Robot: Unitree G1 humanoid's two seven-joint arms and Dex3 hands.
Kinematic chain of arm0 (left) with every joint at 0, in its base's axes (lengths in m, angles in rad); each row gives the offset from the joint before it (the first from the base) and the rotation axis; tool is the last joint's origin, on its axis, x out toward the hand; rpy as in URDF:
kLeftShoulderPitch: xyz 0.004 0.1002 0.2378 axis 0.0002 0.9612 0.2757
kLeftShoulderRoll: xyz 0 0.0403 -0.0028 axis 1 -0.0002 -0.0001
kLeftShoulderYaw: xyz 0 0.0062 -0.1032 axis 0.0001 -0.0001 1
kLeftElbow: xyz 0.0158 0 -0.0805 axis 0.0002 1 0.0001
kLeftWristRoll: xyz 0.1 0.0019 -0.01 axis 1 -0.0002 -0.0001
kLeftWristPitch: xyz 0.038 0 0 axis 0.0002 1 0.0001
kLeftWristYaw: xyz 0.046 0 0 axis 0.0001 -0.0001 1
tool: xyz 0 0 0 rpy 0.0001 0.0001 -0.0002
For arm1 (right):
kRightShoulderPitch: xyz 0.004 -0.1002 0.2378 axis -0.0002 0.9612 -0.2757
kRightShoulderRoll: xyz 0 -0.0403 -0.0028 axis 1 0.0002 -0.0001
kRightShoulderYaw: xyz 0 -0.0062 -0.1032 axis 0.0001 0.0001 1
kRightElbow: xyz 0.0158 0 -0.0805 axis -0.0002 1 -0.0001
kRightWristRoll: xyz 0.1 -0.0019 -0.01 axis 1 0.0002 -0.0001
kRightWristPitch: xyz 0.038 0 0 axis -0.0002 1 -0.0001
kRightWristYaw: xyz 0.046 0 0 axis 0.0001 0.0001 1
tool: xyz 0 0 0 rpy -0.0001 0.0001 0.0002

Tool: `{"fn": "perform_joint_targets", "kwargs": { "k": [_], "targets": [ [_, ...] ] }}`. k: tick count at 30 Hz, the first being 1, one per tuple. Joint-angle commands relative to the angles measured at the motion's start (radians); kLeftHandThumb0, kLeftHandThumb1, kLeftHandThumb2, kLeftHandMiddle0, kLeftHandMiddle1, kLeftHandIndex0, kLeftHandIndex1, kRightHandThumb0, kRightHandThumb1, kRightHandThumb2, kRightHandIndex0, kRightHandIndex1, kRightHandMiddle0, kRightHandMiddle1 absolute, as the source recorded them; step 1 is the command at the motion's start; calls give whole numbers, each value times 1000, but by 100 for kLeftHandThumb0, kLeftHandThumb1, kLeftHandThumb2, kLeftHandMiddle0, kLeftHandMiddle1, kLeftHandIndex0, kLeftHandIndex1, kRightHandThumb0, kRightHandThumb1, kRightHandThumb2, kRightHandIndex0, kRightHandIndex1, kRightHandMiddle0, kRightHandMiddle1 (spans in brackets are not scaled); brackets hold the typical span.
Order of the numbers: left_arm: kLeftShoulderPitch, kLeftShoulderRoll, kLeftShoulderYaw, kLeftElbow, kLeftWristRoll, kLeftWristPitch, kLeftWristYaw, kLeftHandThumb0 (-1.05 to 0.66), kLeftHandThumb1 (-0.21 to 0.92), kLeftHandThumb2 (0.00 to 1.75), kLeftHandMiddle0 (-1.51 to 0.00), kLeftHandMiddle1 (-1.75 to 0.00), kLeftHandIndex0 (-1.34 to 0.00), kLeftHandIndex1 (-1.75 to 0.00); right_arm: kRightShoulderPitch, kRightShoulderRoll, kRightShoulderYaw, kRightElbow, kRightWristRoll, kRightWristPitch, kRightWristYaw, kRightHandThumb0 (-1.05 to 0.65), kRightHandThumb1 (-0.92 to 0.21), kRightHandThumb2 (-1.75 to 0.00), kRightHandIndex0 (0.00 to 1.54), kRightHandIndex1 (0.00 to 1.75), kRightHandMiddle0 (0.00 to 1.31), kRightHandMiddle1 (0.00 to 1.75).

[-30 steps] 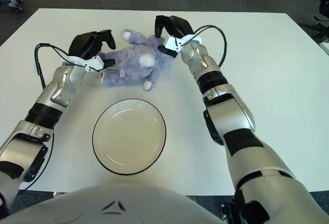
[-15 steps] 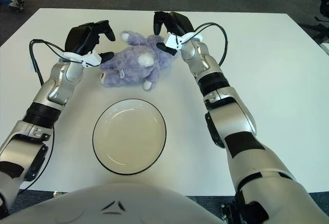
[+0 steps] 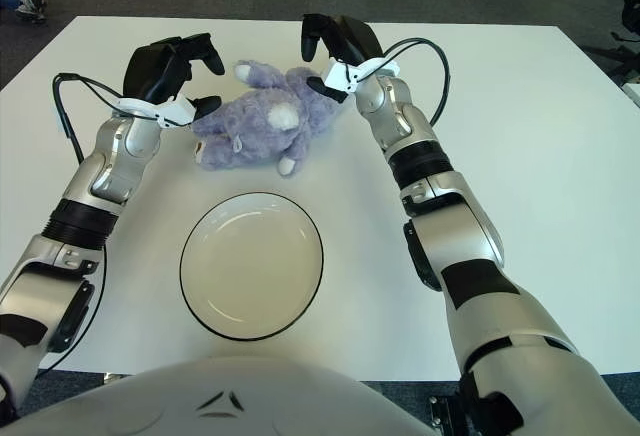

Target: Put the doll into the plate.

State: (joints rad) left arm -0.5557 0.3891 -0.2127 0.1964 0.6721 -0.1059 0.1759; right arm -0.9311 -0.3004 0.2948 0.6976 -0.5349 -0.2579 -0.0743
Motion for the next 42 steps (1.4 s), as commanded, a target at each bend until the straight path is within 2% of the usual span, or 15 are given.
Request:
{"fn": "perform_joint_targets", "kwargs": {
  "k": [1, 7, 11, 17, 20, 21, 23, 24, 26, 30, 38, 39, 42],
  "targets": [
    [4, 6, 6, -20, 1, 10, -15, -2, 14, 137, -72, -175, -80, -127, 0, -31, 17, -10, -22, -13, 24, 0, 3, -162, 94, 158, 68, 165],
    [11, 10, 4, -40, 2, 21, -37, -2, 15, 136, -72, -175, -80, -127, -11, -61, 45, -12, -35, -30, 95, 0, -7, -148, 93, 144, 60, 169],
    [17, 12, 5, -52, -5, 23, -55, -2, 15, 136, -72, -175, -79, -128, -20, -79, 60, -18, -42, -21, 160, 0, -14, -139, 89, 141, 55, 168],
    [25, 14, 6, -76, -2, 32, -78, -2, 16, 135, -71, -175, -78, -129, -32, -96, 67, -10, -43, -23, 218, 0, -39, -110, 68, 144, 45, 165],
    [28, 14, 6, -87, 3, 42, -89, -2, 16, 135, -71, -175, -78, -129, -39, -105, 73, 3, -49, -31, 237, 0, -56, -89, 54, 145, 37, 166],
    [29, 14, 5, -91, 4, 44, -91, -2, 16, 135, -71, -175, -78, -130, -40, -107, 75, 4, -50, -32, 242, -4, -48, -93, 48, 143, 32, 164],
    [32, 14, 5, -99, 7, 50, -96, -2, 16, 135, -70, -175, -78, -129, -40, -110, 77, 1, -52, -33, 251, -15, -24, -112, 32, 138, 17, 160],
    [34, 14, 5, -104, 6, 51, -98, -2, 16, 135, -70, -175, -78, -129, -41, -113, 80, 2, -55, -35, 254, -17, -17, -118, 27, 136, 13, 159],
    [36, 13, 5, -109, 4, 52, -101, -2, 16, 135, -70, -175, -78, -129, -44, -118, 84, 6, -59, -42, 259, -21, -12, -122, 23, 134, 7, 156],
    [40, 12, 5, -114, 4, 56, -107, -2, 16, 135, -70, -175, -80, -127, -55, -126, 95, 34, -64, -63, 265, -26, -9, -124, 16, 130, 2, 146],
    [44, 11, 2, -120, 10, 61, -110, -2, 15, 135, -71, -175, -81, -125, -74, -134, 114, 75, -84, -103, 269, -33, -9, -118, 10, 118, 0, 122],
    [44, 11, 2, -119, 10, 61, -111, -2, 15, 136, -71, -175, -82, -126, -76, -137, 116, 80, -86, -109, 272, -42, -13, -113, 9, 116, 0, 115],
    [45, 11, 2, -118, 8, 59, -112, -2, 14, 137, -72, -175, -82, -126, -78, -142, 119, 91, -87, -122, 278, -50, -17, -105, 7, 107, 0, 103]
  ]
}}
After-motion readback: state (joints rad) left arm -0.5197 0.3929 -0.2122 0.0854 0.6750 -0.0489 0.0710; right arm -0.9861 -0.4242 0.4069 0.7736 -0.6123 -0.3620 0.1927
